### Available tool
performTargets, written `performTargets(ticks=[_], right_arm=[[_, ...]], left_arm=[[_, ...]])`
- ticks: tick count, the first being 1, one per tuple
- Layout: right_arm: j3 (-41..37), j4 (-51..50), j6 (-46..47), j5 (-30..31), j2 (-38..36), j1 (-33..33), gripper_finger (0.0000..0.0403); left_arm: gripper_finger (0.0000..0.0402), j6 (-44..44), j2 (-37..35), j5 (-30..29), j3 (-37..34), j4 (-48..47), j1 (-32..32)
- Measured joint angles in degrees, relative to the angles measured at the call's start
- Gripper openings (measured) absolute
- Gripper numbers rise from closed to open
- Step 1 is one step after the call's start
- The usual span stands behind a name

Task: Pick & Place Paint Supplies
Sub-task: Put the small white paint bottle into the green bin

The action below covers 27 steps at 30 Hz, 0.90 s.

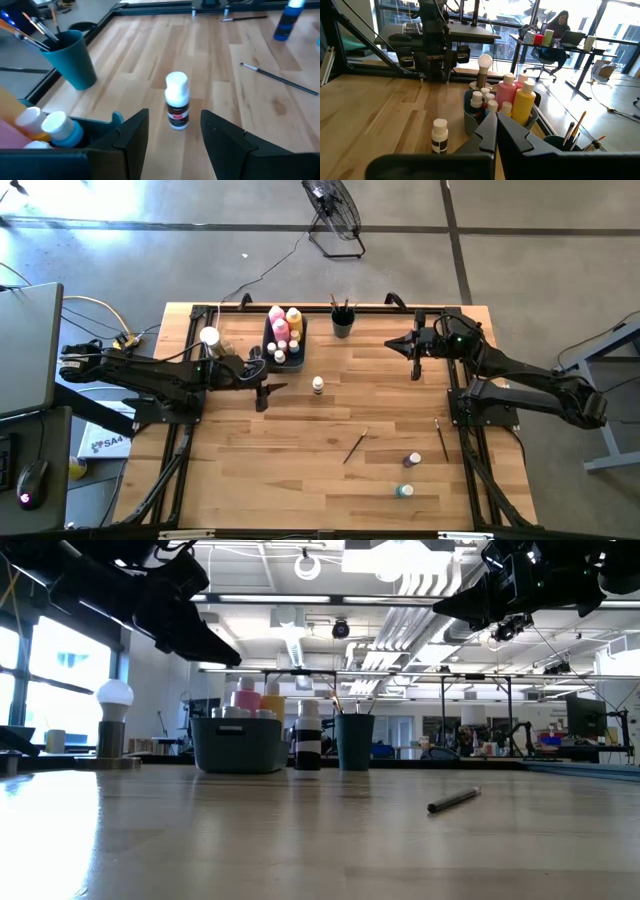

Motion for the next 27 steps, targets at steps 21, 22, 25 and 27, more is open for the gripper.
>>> performTargets(ticks=[21, 22, 25, 27], right_arm=[[0.00, -0.02, 0.00, 0.00, 0.02, 0.00, 0.0002], [0.00, -0.02, 0.00, 0.00, 0.02, 0.00, 0.0002], [0.00, -0.02, -0.01, 0.00, 0.02, 0.00, 0.0002], [0.00, -0.02, -0.02, 0.00, 0.02, 0.00, 0.0002]], left_arm=[[0.0175, -0.27, 0.00, 2.63, 0.00, -0.79, -0.02], [0.0175, -0.27, 0.00, 2.63, 0.00, -0.81, -0.02], [0.0175, -0.25, 0.00, 2.61, 0.00, -0.61, 0.00], [0.0175, -0.39, 0.00, 2.44, 0.00, 0.58, -0.01]])
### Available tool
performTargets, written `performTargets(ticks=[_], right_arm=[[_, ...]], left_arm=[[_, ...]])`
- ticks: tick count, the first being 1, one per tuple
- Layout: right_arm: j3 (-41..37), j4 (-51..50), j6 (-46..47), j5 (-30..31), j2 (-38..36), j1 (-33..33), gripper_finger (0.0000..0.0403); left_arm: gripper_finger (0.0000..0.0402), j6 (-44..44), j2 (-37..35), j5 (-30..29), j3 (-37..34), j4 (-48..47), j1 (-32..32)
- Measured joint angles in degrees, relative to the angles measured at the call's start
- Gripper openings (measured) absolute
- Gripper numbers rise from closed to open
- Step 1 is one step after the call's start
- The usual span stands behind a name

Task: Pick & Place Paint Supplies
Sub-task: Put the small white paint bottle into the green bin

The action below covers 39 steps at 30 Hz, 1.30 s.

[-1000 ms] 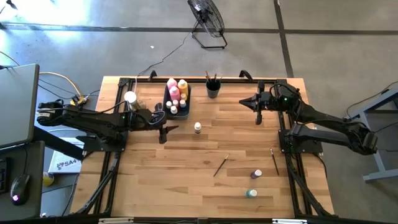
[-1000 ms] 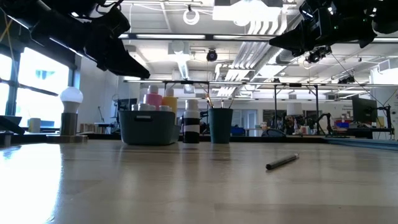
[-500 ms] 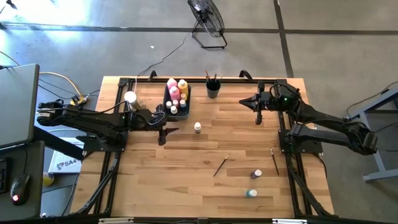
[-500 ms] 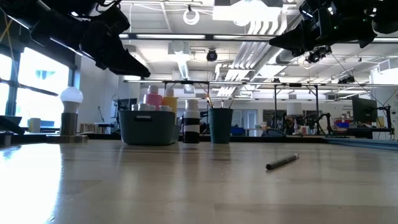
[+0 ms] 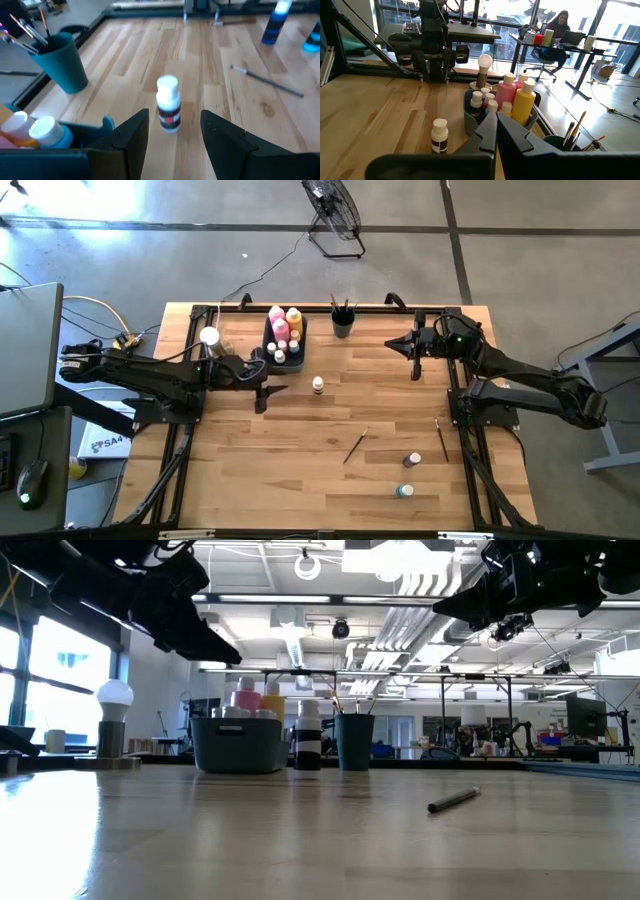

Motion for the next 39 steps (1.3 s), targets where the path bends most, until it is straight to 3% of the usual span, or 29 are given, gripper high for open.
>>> performTargets(ticks=[8, 19, 31, 39], right_arm=[[0.00, 0.00, 0.01, 0.00, 0.00, 0.00, 0.0002], [0.00, 0.04, 0.01, 0.00, 0.00, 0.00, 0.0002], [0.00, 0.09, 0.00, 0.00, 0.00, 0.00, 0.0002], [0.00, 0.09, 0.01, 0.02, 0.00, 0.00, 0.0002]], left_arm=[[0.0175, -6.23, 0.00, -0.22, 0.00, 3.23, 0.00], [0.0175, 4.99, 1.00, -5.43, 0.10, 7.09, 0.01], [0.0175, 3.40, 5.74, -4.95, 0.11, 11.44, 0.03], [0.0175, 1.25, 5.77, -6.94, 1.09, 9.56, 0.42]])
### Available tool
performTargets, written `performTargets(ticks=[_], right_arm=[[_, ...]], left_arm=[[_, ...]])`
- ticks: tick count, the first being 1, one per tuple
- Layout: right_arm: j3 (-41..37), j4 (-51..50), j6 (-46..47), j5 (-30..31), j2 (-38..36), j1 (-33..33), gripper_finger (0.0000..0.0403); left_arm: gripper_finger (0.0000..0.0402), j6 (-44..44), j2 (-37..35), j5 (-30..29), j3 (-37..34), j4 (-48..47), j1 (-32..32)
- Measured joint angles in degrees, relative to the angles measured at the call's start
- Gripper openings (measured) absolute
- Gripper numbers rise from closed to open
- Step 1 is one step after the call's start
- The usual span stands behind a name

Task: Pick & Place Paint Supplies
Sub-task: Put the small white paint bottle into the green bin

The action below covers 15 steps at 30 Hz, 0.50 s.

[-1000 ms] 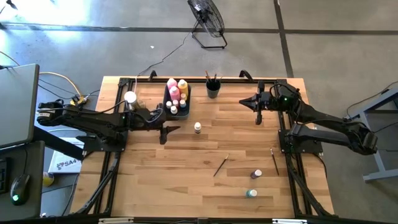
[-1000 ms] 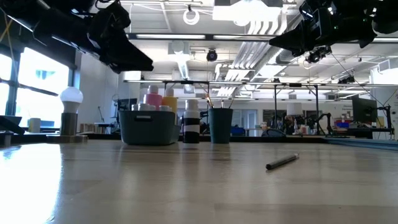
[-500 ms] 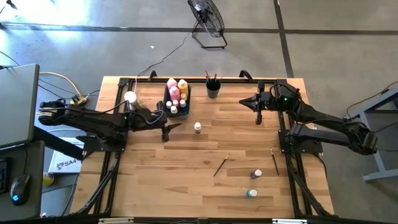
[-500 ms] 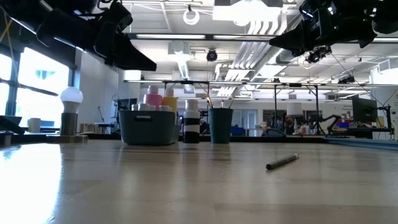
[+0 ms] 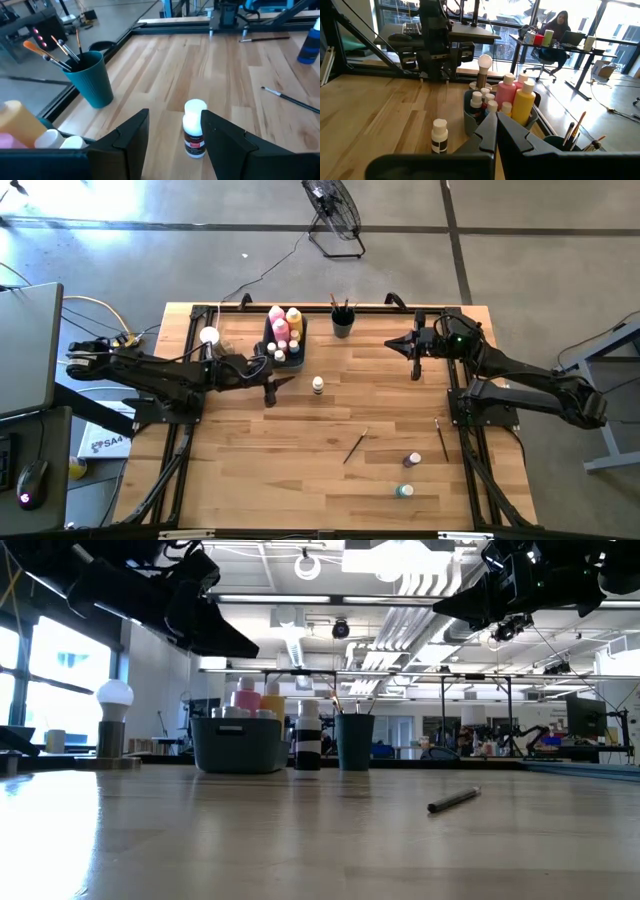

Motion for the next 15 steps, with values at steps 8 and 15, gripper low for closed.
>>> performTargets(ticks=[8, 15], right_arm=[[-0.02, 0.43, -0.01, -0.02, 0.02, 0.00, 0.0002], [-0.02, 0.24, -0.01, -0.02, 0.02, 0.00, 0.0002]], left_arm=[[0.0175, 1.19, 5.18, 7.02, 6.16, -4.92, 4.27], [0.0175, 3.41, 8.56, 11.67, 8.48, -5.73, 5.30]])
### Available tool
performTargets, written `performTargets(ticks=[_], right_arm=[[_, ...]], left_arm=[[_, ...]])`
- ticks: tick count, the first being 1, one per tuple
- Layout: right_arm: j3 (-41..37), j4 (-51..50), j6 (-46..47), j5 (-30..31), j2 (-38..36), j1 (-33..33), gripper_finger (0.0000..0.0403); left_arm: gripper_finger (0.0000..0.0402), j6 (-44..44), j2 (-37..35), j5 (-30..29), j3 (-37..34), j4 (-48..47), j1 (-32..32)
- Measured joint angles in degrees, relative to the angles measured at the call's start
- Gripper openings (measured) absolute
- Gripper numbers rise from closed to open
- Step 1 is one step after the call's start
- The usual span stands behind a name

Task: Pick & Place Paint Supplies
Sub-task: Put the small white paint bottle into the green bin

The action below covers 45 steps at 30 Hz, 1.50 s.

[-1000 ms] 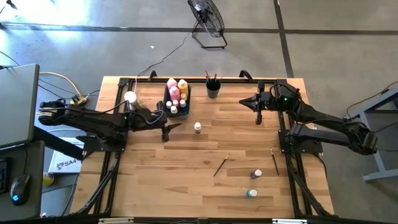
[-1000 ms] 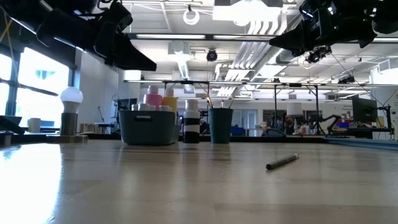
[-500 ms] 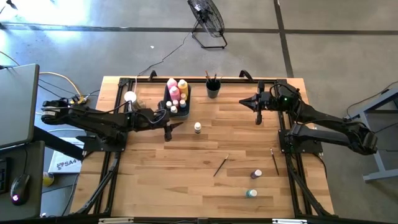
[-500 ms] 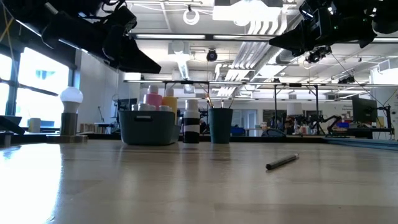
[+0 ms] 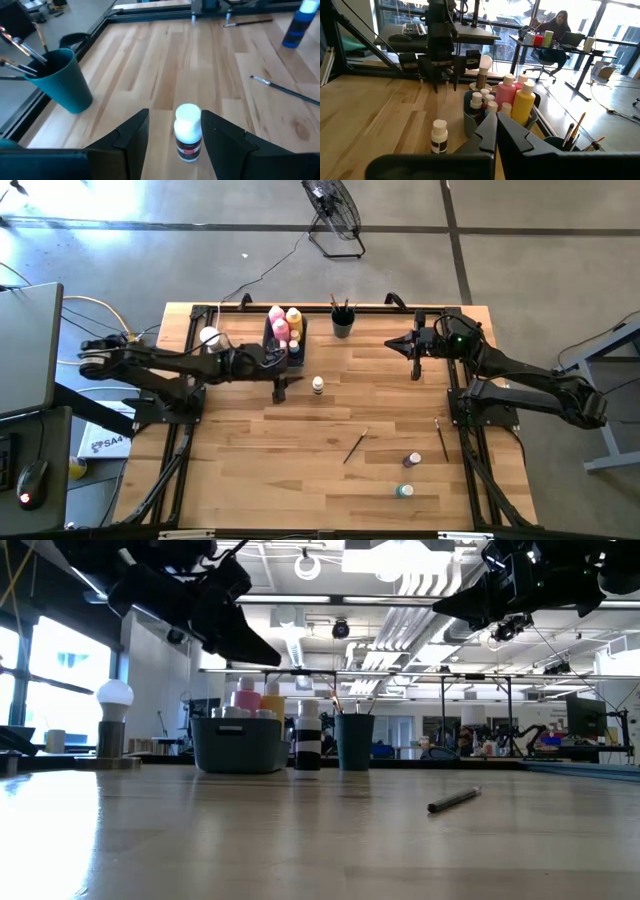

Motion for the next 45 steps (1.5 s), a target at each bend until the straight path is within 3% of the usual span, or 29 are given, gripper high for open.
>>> performTargets(ticks=[12, 19, 23, 34, 45], right_arm=[[0.00, -0.01, 0.00, 0.02, -0.02, 0.00, 0.0002], [0.00, -0.02, 0.00, 0.00, -0.02, 0.00, 0.0002], [0.00, -0.02, 0.00, 0.01, -0.02, 0.00, 0.0002], [0.00, -0.04, 0.00, 0.02, -0.04, 0.00, 0.0002], [0.00, -0.12, 0.00, 0.90, -0.04, 0.00, 0.0002]], left_arm=[[0.0184, -2.59, 4.27, -1.09, 0.33, 0.69, 0.01], [0.0258, -4.51, 6.24, -0.67, 0.32, 1.27, 1.23], [0.0285, -2.71, 8.38, 4.44, 0.42, 4.81, 0.99], [0.0289, -2.78, 14.89, 4.20, 0.46, 11.23, 1.01], [0.0289, -3.13, 22.15, 4.20, 6.50, 9.17, 1.01]])
